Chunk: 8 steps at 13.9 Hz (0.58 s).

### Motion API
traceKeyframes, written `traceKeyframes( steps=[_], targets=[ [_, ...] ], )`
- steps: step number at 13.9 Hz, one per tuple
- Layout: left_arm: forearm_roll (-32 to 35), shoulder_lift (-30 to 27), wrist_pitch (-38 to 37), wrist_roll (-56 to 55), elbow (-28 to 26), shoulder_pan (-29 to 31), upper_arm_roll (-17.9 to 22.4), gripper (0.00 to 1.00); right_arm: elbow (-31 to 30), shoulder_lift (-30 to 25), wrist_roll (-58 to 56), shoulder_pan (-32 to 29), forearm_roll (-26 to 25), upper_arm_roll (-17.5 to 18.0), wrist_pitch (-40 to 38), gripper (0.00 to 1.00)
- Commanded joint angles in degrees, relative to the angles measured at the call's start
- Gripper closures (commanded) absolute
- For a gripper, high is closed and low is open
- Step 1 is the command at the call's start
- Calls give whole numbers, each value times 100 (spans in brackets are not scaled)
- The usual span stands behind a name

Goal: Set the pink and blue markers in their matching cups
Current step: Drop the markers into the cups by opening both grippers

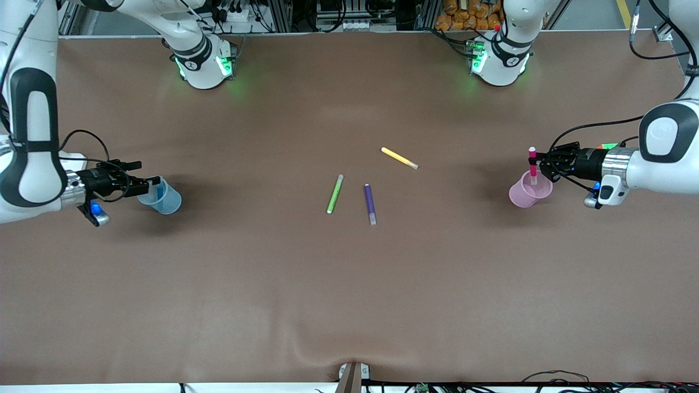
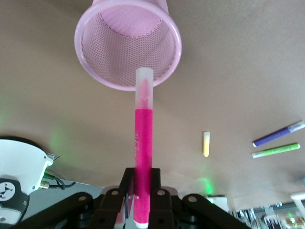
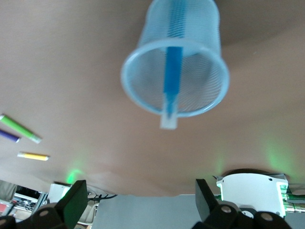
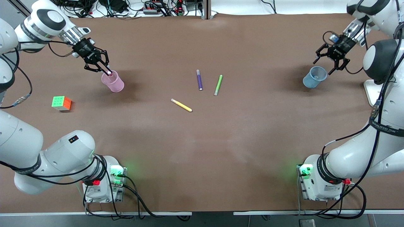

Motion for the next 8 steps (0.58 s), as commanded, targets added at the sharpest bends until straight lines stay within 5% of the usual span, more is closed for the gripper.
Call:
traceKeyframes(
  steps=[1, 2, 3, 5, 8],
  targets=[
    [-110, 293, 58, 406, 13, 325, -46, 100, 304, -403, -45, 36, 49, 119, -182, 0],
    [-93, 346, 67, 398, 31, 326, -38, 97, 470, -544, -45, 18, -3, 285, -182, 0],
    [-84, 355, 85, 398, 40, 317, -38, 76, 585, -650, -36, 18, -117, 400, -173, 0],
    [-75, 373, 111, 398, 84, 317, -38, 0, 987, -774, -89, -34, -459, 716, -173, 0],
    [-75, 128, 7, 170, 346, 299, -73, 0, 1535, -958, -89, -148, -1014, 1059, -296, 0]
  ],
)
